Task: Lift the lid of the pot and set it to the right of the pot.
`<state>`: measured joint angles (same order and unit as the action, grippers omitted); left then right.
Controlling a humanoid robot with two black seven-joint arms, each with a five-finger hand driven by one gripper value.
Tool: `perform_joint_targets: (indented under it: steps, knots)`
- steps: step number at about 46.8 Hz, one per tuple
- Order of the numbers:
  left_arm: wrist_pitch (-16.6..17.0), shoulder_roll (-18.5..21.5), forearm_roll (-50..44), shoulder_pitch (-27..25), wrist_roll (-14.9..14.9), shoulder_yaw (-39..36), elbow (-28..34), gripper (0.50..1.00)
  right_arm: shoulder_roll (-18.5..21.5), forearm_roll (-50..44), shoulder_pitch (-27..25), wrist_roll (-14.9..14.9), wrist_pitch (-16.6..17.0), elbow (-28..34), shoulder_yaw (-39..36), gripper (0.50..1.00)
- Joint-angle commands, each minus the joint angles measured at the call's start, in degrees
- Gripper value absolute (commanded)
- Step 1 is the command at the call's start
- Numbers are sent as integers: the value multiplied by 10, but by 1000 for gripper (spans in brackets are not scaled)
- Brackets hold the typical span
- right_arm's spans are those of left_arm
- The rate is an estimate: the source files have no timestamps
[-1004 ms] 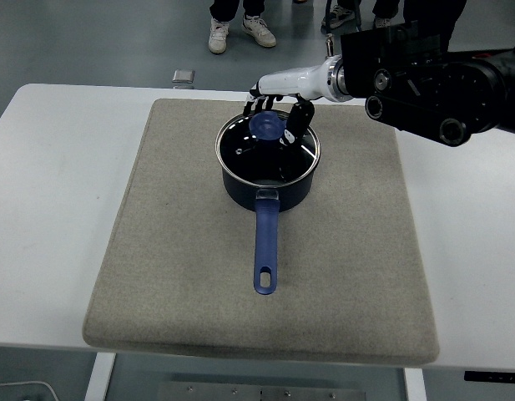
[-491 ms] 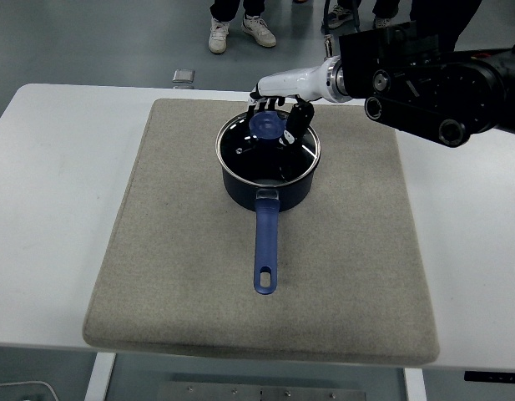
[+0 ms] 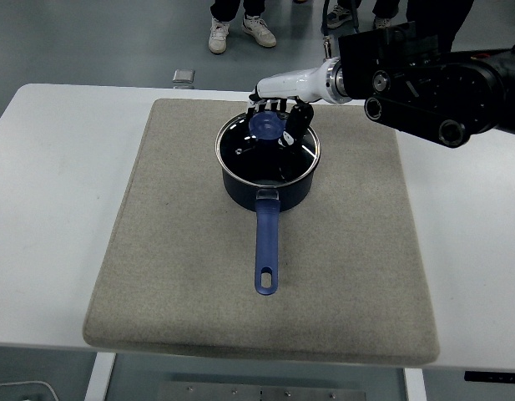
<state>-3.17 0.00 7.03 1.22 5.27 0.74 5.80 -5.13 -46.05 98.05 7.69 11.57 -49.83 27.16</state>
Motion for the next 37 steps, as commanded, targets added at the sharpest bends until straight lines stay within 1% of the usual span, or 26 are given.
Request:
perform_joint_targets:
  steps: [1, 4, 7, 18, 37]
  knots:
    - [0, 0, 0, 0, 0, 0, 0, 1000, -1, 0, 0, 0, 0, -1, 0, 654]
    - [0, 0, 0, 0, 0, 0, 0, 1000, -1, 0, 0, 0, 0, -1, 0, 648]
    - [-1, 0, 0, 0, 0, 1, 0, 1000, -1, 0, 0, 1, 2, 0, 0, 617]
    - [0, 0, 0, 0, 0, 1, 0, 1000, 0, 0, 5, 2, 2, 0, 0, 586]
    - [0, 0, 0, 0, 0, 1, 0, 1000, -1, 1, 7, 2, 7, 0, 1, 580]
